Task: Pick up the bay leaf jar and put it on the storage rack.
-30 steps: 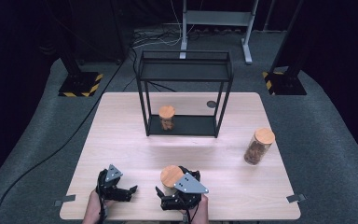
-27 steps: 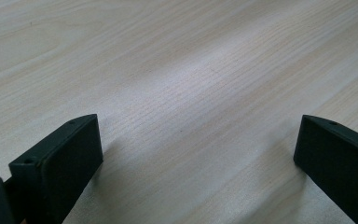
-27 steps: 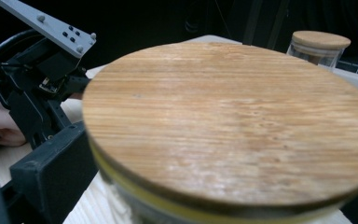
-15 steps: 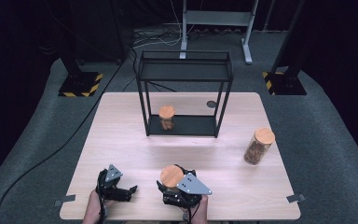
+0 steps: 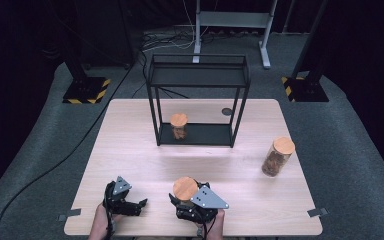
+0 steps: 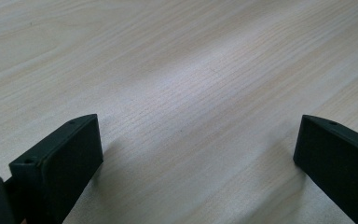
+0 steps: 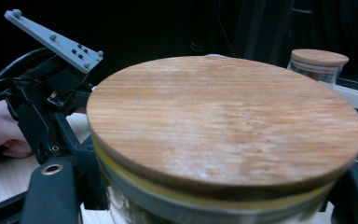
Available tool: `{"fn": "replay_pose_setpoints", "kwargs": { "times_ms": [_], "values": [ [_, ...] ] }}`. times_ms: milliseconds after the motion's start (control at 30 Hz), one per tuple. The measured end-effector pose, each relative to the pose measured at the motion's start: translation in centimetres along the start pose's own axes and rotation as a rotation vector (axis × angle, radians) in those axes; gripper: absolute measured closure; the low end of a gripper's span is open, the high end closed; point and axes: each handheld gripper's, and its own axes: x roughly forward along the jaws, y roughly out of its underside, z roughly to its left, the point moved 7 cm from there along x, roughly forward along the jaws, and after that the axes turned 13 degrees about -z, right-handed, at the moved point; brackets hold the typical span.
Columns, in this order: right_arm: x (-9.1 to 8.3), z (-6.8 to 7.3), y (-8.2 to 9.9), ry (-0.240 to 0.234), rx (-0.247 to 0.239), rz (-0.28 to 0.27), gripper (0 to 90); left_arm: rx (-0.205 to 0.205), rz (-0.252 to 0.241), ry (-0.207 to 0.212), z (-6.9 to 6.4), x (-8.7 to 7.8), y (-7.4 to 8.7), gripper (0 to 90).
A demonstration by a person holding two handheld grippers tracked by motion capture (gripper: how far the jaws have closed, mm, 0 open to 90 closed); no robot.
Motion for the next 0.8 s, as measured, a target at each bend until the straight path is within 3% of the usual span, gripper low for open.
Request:
{"fn": "replay_pose_setpoints", "kwargs": {
  "times_ms": [800],
  "values": [
    [-1.2,-2.2,-1.2,0.054,-0.004,-0.007,24.8,-0.005,-0.003,-0.003,0.0,0.1,0.0,0.2]
  ]
}}
